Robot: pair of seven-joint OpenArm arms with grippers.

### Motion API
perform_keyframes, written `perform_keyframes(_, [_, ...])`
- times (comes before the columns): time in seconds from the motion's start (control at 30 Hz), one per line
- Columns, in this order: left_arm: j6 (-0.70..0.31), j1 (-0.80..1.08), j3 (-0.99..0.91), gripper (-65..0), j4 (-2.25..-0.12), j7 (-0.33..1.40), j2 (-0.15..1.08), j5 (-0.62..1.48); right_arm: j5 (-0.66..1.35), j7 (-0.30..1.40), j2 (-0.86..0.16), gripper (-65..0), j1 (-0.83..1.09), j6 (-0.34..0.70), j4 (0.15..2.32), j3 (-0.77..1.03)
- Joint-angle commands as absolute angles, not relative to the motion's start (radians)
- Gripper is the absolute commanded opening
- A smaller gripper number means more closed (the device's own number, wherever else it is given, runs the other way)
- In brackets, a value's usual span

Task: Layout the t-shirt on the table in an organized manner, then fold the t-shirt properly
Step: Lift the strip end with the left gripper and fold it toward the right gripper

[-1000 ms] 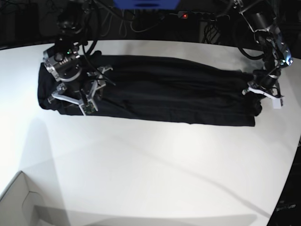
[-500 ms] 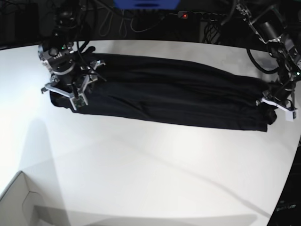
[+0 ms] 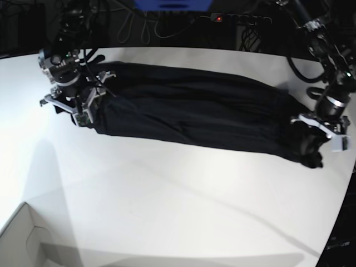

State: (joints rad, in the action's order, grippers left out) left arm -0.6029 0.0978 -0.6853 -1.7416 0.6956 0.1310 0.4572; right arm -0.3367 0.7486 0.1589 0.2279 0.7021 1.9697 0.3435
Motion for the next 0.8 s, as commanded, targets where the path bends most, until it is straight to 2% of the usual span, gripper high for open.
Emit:
perform_keyframes(0.0, [-0.605,0.108,-0.665,-64.9,-1.782,0.670,0.130,0.461,-0.332,0.734,0.156,-30.3,0.219,0.698,1.986,0.343])
perform_keyframes(0.17, [-0.605,0.154,-0.490,-64.9,-1.840,0.661,0.056,0.348,-0.332,0.733,0.156,-30.3,0.219,0.698,1.986,0.343])
perform_keyframes(0.33, [-0.605,0.173,-0.394,-64.9,-1.860,0.661,-0.019,0.255,-0.332,0.734,0.156,-30.3,0.219,0.698,1.986,0.343])
perform_keyframes(0.77, [-0.602,0.171,-0.150,-64.9,-1.847,0.659,-0.030,0.194,-0.332,0.737,0.156,-30.3,0.219,0.698,1.986,0.338])
